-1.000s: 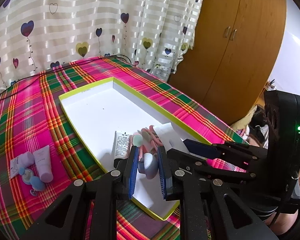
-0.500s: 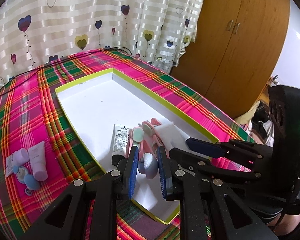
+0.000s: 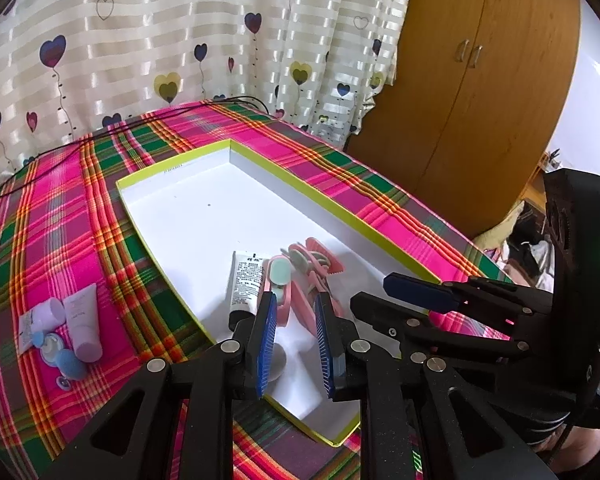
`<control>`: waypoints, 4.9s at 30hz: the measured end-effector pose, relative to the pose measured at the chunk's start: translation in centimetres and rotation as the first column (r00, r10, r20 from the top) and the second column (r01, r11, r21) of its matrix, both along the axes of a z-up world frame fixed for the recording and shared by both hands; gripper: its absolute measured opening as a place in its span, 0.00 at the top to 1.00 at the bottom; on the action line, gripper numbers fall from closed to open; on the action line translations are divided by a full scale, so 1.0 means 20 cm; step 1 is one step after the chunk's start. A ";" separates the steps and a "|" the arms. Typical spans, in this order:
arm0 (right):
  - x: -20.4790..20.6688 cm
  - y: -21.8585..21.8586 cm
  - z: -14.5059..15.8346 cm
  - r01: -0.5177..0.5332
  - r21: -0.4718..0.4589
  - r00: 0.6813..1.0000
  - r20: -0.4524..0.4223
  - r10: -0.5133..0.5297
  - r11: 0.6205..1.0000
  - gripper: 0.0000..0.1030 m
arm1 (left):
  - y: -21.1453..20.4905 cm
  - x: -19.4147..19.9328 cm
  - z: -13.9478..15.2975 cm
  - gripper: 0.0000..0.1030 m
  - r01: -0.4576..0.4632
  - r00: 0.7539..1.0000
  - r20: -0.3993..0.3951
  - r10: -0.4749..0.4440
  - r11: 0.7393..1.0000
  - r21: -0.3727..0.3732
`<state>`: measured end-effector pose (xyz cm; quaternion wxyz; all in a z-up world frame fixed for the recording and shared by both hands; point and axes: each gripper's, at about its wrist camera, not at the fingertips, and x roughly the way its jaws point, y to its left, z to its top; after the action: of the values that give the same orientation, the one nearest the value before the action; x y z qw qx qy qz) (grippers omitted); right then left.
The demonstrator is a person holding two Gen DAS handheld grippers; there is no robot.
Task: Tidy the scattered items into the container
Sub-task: 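Open the right tool to release the sachet while the left tool releases the white cap, then withdraw both tools from the box toward the lavender tube and blue caps, then grasp the lavender tube with the right tool while the left tool approaches a blue cap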
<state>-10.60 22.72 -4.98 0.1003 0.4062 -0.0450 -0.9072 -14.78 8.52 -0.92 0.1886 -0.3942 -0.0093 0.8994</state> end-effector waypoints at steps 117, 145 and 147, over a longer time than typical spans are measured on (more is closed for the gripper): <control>0.10 -0.73 0.09 -0.315 0.054 0.949 -0.017 0.316 0.948 0.69 | -0.84 0.31 0.00 0.79 -0.397 0.918 0.010 0.397 0.917 0.045; -0.12 -0.87 0.01 -0.316 0.024 0.949 0.017 0.316 0.948 0.69 | -0.88 0.20 -0.08 0.79 -0.352 0.936 0.035 0.350 0.936 0.035; -0.14 -0.88 0.00 -0.314 0.024 0.949 0.021 0.314 0.949 0.69 | -0.89 0.19 -0.09 0.79 -0.345 0.938 0.037 0.344 0.938 0.038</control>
<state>-13.33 5.02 -4.99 0.2374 0.4173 0.0316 -0.8766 -10.94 -9.18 -2.70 0.0369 -0.3954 -0.1008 0.9122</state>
